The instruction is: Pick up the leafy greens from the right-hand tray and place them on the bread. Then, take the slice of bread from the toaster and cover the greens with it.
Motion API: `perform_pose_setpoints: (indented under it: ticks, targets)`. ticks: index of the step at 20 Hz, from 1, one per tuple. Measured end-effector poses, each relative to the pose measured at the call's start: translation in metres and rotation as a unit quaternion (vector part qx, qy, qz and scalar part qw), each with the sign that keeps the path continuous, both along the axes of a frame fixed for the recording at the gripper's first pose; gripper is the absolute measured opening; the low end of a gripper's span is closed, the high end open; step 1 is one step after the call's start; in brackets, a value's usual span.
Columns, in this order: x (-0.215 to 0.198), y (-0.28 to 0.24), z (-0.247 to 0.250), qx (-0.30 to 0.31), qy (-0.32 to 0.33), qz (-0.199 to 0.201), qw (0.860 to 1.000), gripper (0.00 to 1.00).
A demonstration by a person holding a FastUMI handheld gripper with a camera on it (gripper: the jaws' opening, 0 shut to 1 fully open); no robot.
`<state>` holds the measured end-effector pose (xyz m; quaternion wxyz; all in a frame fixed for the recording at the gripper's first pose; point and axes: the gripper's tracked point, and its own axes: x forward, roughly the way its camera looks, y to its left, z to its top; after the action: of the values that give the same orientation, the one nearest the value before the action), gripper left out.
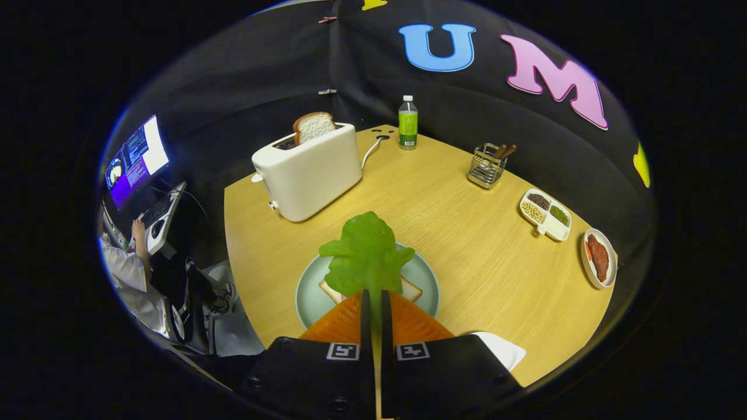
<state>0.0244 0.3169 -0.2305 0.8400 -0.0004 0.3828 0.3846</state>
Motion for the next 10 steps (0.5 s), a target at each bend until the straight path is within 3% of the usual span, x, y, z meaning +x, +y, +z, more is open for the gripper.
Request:
perform_pose_setpoints:
  ticks: [4,5,7,10]
  targets:
    - [0.010,0.010,-0.016,-0.019,0.004,0.002,1.000,0.09]
    - [0.013,0.012,-0.019,-0.019,0.005,-0.001,1.000,0.13]
    - [0.020,0.012,-0.023,-0.021,0.003,-0.015,1.000,0.40]
    - [0.028,0.009,-0.016,-0.016,-0.004,-0.033,0.999,0.99]
